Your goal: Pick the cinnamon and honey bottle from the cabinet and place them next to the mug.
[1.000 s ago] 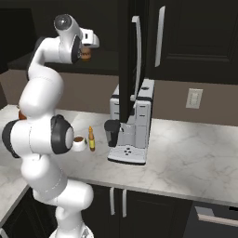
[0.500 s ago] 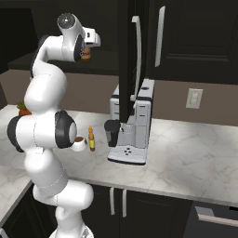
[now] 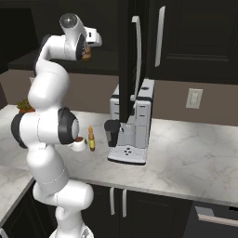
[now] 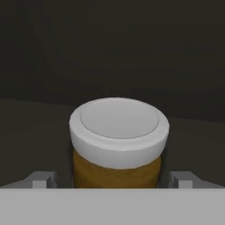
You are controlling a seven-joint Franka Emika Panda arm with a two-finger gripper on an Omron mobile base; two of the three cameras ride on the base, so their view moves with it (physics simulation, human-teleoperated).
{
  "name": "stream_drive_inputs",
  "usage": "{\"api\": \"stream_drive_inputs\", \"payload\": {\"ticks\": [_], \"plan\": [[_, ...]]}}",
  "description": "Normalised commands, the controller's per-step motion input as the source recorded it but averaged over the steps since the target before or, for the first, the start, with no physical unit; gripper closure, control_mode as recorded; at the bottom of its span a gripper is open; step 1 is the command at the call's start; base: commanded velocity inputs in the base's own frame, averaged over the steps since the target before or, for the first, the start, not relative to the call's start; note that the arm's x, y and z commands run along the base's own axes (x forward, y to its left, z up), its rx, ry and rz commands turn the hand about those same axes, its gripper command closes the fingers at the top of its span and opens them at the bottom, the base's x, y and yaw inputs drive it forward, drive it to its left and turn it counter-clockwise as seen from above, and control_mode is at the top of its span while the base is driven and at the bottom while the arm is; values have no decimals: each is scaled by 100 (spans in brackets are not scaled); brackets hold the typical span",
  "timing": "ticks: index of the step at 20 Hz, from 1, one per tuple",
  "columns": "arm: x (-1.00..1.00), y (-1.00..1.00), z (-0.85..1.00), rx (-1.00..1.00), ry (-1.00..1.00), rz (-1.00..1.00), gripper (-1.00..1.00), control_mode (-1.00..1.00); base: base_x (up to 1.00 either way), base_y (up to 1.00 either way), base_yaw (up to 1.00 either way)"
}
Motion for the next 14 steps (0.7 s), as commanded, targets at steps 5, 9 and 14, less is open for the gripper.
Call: {"api": "stream_drive_inputs", "payload": {"ticks": [5, 9, 14], "plan": [[4, 0, 0, 0, 0, 0, -100, -100, 0, 0, 0], [0, 0, 0, 0, 0, 0, -100, -100, 0, 0, 0], [0, 0, 0, 0, 0, 0, 100, -100, 0, 0, 0]]}}
